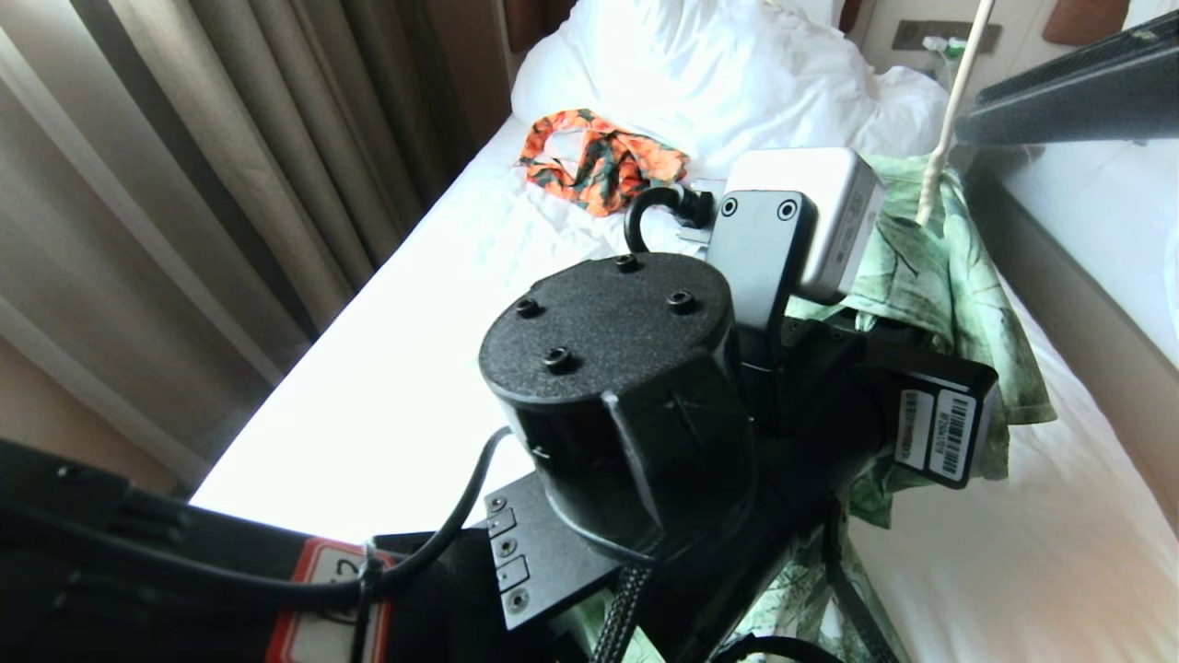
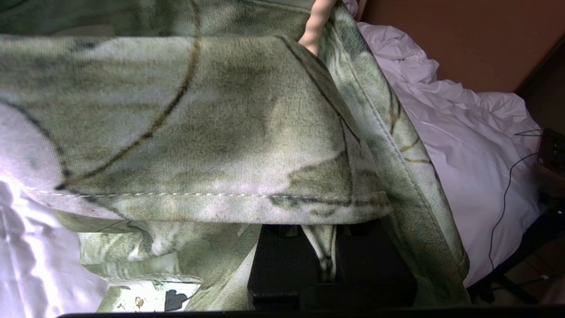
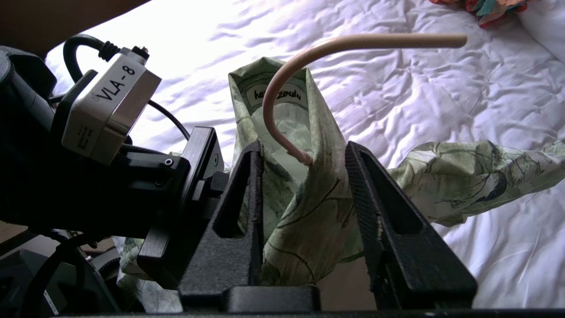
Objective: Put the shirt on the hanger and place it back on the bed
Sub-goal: Take the clothes hanger out of the clothes
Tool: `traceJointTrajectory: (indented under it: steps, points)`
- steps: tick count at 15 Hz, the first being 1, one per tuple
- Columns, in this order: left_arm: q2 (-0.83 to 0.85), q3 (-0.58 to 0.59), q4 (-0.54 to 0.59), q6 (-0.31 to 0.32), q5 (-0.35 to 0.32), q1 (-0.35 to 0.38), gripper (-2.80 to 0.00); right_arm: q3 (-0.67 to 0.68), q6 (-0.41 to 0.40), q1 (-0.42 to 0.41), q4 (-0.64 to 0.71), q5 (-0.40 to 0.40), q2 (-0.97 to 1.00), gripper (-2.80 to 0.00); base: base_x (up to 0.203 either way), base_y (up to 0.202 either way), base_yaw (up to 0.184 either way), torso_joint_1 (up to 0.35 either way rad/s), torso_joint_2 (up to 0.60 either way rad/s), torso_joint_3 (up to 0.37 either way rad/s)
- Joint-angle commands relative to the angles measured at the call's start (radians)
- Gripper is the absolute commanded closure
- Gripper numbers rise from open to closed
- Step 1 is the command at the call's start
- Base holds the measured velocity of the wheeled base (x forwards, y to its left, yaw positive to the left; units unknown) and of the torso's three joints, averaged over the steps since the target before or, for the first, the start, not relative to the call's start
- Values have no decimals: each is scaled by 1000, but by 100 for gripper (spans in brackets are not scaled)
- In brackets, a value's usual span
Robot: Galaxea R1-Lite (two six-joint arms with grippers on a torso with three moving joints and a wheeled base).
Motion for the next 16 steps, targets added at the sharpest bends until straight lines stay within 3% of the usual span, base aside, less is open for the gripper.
traceJointTrajectory:
  steps: [1,9,10,16]
  points:
    - [8,-5,-7,-1,2,-1,0,31,-4,0,4,0,-21,-280,0,0,0,0,0,0]
    - [-17,4,-5,1,3,-1,0,55,-39,29,-100,2,53,-280,0,0,0,0,0,0]
    - [-19,-3,-5,1,1,-1,0,53,-43,31,-116,0,59,0,0,0,0,0,0,0]
    - [-94,30,-1,7,-25,-16,0,44,-43,47,-223,-6,130,0,0,0,0,0,0,0]
